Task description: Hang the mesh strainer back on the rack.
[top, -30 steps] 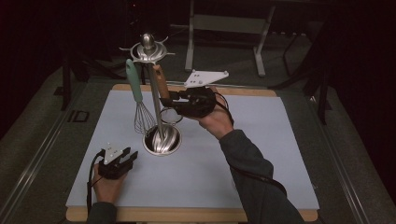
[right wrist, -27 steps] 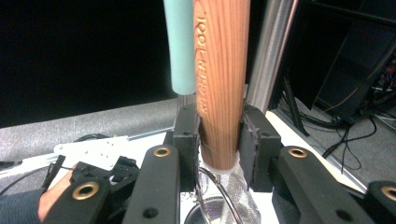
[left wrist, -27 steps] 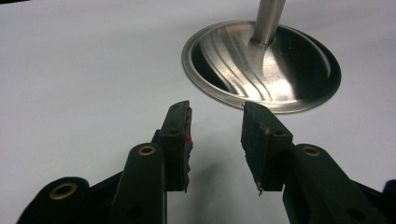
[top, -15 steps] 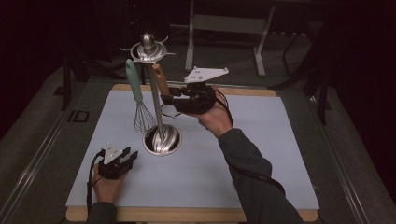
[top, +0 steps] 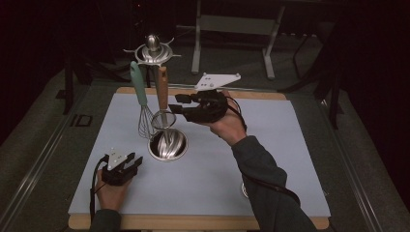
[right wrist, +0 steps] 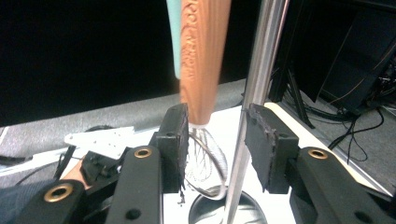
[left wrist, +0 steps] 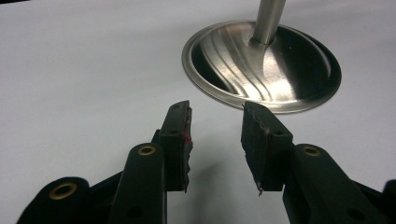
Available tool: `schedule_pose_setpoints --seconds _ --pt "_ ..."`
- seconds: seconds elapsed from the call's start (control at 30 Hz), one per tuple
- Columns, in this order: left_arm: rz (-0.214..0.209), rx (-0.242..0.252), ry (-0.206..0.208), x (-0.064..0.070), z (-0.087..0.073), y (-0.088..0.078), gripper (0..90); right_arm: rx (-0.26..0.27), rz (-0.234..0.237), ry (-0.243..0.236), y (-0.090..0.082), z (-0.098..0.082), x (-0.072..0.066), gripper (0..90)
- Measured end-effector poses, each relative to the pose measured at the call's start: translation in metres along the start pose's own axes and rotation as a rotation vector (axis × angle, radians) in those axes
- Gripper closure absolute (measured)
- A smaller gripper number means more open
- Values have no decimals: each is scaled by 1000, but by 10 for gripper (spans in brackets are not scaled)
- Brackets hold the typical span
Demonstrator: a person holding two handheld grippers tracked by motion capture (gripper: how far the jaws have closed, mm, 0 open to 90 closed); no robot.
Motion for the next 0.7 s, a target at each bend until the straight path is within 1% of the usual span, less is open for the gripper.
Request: schedule_pose_setpoints --seconds 0.13,0.4,0.6,0.7 --pt "0 0 1 0 0 0 629 -16 24 -12 -6 -2 0 588" --pt "1 1 -1 0 0 0 629 -82 21 -40 -15 -11 4 588" --pt "1 1 -2 0 0 0 629 -154 9 -58 -23 -27 7 589" --pt "1 1 -5 0 0 0 629 -172 2 -60 -26 -33 9 614"
Point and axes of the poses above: each handheld gripper's, and its own axes: y roughly forward along the jaws, z roughly out of its top, x roughly to its right, the point moved 2 cm from there along y, roughly forward along the jaws, and after that the axes turned 7 degrees about x, right-handed, at the moved point
